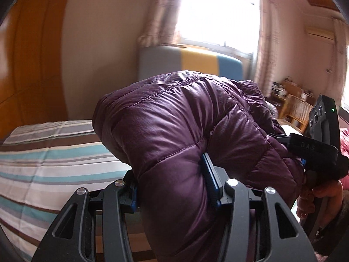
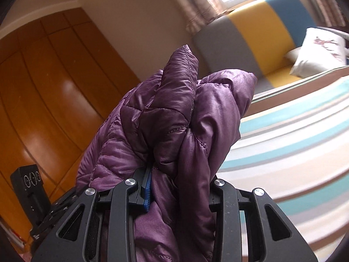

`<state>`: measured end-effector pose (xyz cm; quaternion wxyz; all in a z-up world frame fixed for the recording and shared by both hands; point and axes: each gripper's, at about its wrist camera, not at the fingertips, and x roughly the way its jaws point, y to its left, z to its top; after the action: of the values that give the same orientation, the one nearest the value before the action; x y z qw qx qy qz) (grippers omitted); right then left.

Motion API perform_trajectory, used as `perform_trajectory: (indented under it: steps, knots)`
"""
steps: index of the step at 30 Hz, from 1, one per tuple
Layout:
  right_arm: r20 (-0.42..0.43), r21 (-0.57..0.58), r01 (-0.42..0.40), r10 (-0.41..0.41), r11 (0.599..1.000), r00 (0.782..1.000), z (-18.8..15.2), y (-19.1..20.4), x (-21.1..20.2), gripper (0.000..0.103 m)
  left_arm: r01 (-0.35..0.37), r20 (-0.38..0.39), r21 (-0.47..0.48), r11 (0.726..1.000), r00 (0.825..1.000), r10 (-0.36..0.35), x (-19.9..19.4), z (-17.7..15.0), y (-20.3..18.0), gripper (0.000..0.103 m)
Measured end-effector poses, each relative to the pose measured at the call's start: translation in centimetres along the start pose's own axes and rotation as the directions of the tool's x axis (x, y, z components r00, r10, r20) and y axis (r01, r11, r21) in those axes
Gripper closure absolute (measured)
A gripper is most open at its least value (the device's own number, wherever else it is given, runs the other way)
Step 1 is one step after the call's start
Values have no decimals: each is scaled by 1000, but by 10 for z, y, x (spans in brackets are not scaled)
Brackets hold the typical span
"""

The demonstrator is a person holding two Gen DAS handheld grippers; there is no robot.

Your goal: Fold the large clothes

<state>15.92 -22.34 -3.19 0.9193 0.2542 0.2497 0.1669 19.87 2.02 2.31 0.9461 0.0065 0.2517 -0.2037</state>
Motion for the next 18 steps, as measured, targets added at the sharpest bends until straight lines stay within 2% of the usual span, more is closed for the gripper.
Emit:
perform_trajectory:
  steps: [7, 11, 13, 18]
  knots:
    - [-76, -20, -19, 17, 1000, 997, 9, 25, 87, 71, -100, -46, -71, 993, 994, 97, 19, -6, 71, 55]
    - [-129, 13, 24, -22, 1000, 991, -3, 17, 122, 70, -137, -100, -84, 987, 987, 129, 43, -16, 96, 53]
    - [-136, 18, 70, -66, 997, 988, -3, 8, 136, 65, -146, -126, -100, 984, 983, 133, 55, -29, 106, 47]
    - [-171, 103, 75, -57, 992, 984, -2, -12, 144, 54, -149, -111, -113, 982, 984, 136, 65, -46, 106, 40]
